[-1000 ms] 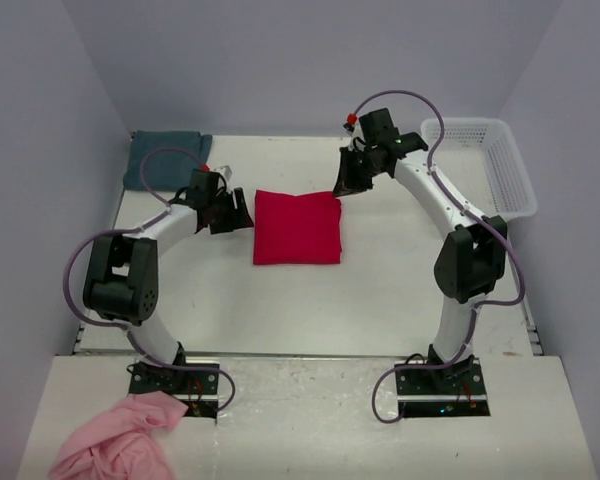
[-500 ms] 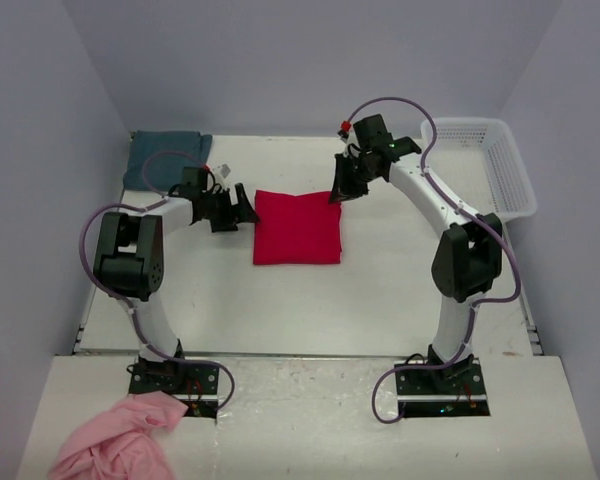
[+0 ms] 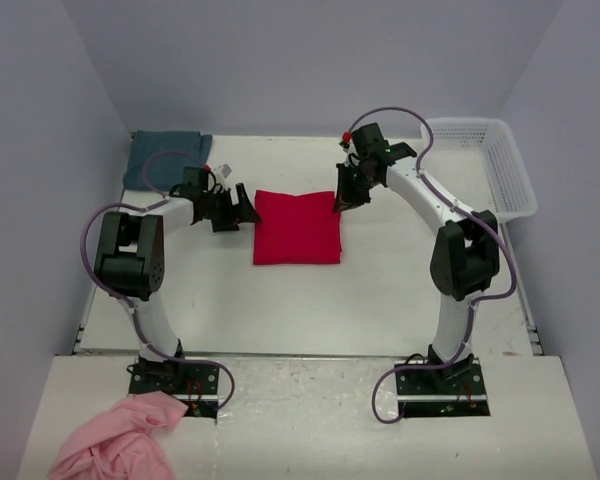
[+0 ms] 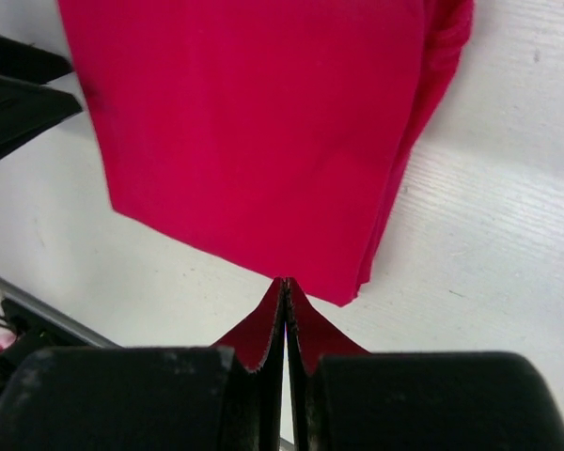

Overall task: Fold and stack the t-shirts
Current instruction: Smooth out wrinkles on the folded tshirt, then put the neatly folded tshirt into the corner of the board with the left arm

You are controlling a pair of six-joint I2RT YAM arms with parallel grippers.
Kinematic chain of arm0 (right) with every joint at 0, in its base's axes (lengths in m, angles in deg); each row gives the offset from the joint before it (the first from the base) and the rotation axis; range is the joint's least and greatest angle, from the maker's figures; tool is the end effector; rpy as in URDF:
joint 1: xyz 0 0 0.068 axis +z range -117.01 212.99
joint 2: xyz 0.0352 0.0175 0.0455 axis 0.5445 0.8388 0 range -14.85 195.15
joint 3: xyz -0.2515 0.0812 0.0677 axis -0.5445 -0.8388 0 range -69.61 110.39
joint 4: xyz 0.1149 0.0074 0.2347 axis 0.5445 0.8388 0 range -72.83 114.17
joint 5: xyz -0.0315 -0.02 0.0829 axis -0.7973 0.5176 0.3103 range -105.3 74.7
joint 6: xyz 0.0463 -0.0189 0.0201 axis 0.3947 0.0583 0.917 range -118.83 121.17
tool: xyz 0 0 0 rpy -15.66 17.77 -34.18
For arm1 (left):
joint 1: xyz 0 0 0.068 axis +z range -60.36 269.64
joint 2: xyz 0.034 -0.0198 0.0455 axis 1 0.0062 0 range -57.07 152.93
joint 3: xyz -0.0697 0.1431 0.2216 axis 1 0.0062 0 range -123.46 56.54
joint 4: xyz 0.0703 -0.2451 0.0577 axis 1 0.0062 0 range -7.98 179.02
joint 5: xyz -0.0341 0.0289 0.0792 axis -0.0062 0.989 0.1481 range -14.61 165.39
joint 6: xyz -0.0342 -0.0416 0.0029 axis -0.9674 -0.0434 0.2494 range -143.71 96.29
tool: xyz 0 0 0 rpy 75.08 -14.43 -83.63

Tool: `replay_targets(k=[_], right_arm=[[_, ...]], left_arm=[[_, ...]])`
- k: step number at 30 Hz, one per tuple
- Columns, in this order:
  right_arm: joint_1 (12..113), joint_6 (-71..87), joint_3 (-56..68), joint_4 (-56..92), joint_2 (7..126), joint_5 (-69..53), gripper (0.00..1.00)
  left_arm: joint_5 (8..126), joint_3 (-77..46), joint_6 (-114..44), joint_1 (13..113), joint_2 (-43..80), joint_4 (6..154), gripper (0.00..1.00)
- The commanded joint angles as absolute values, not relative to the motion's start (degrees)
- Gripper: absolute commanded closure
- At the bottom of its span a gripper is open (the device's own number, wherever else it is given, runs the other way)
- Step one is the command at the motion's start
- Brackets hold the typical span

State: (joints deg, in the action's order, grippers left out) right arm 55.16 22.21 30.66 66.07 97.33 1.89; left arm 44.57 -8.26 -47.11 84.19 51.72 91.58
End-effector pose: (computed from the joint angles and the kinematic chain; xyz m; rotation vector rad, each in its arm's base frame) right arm 0.3892 0.1698 0.2718 -0.1333 2.7053 0.6396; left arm 0.3816 -0.0548 0.1523 -0.1671 2.5254 -0.8797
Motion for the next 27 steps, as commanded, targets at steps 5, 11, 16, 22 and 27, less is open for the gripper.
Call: replay_targets(k=[5,11,16,22,27], right_arm=[[55.49,23.85,28.04,65.61,102.21,-2.56,1.00],[55.49,24.03,27.68,65.33,105.81,-0.10,1.00],[55.49,24.99,26.19,64.36,108.10,2.19,1.00],[55.84,26.05,22.94,63.13,109.86,3.77,1.00],[55.84,26.05,22.24,63.13,110.48,3.86,1.00]], left_arm=[[47.80,-5.78,-47.09,82.26,52.18,95.38,0.12],[47.80,-5.43,-47.70,82.26,51.65,94.94,0.12],[47.97,-5.25,-48.58,82.26,50.59,95.03,0.12],[48.23,-4.02,-49.46,82.08,49.54,94.59,0.12],[48.50,-4.02,-49.11,81.82,50.85,94.76,0.12]])
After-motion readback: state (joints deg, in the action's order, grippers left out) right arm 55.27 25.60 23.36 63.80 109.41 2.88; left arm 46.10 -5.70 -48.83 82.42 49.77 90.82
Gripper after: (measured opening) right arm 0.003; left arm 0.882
